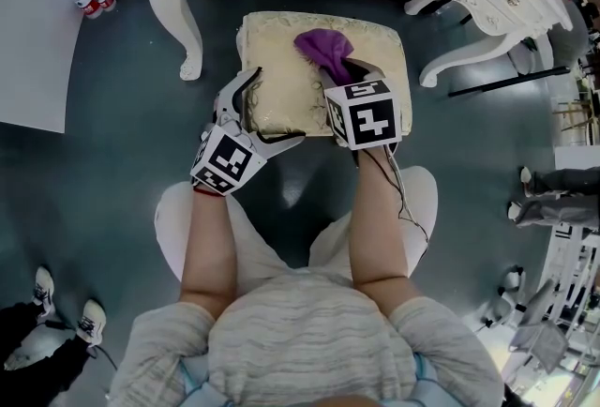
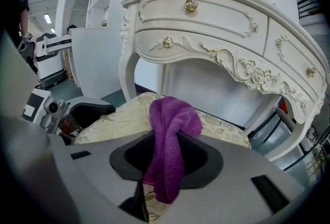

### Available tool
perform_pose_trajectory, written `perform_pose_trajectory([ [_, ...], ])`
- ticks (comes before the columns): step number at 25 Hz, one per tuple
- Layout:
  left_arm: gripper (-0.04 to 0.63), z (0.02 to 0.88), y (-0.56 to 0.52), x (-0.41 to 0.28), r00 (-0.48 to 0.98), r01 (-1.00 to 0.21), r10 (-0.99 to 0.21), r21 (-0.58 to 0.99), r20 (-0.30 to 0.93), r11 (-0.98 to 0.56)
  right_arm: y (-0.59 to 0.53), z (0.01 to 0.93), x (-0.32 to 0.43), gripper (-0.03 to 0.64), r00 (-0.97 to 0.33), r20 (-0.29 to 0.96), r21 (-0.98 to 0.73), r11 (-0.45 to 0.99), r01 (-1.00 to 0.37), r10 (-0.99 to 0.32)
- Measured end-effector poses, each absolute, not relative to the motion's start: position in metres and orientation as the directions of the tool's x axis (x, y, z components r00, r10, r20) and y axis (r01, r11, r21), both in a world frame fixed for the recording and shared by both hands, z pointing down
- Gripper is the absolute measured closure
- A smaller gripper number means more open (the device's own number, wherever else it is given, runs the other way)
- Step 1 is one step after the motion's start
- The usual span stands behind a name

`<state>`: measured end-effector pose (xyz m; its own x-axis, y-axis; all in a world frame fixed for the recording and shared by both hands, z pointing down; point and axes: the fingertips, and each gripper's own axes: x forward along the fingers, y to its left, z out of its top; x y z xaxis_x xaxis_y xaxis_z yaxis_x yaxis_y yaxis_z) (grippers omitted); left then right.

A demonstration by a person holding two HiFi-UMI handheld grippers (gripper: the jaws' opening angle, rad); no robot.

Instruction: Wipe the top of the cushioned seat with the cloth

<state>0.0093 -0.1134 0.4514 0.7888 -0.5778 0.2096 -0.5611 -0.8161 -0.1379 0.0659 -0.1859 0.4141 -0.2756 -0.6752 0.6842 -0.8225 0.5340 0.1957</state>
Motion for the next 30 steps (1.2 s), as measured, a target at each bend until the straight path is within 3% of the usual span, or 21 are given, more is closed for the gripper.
perform_pose_trajectory([
  [30,0.002,0.451,-0.113,0.009,0.794,-0.557,-0.573,-0.138,0.200,-0.819,-0.164,0.415,-0.010,0.503,-0.422,0.673,0.147,0.669,-0.729,-0.608],
])
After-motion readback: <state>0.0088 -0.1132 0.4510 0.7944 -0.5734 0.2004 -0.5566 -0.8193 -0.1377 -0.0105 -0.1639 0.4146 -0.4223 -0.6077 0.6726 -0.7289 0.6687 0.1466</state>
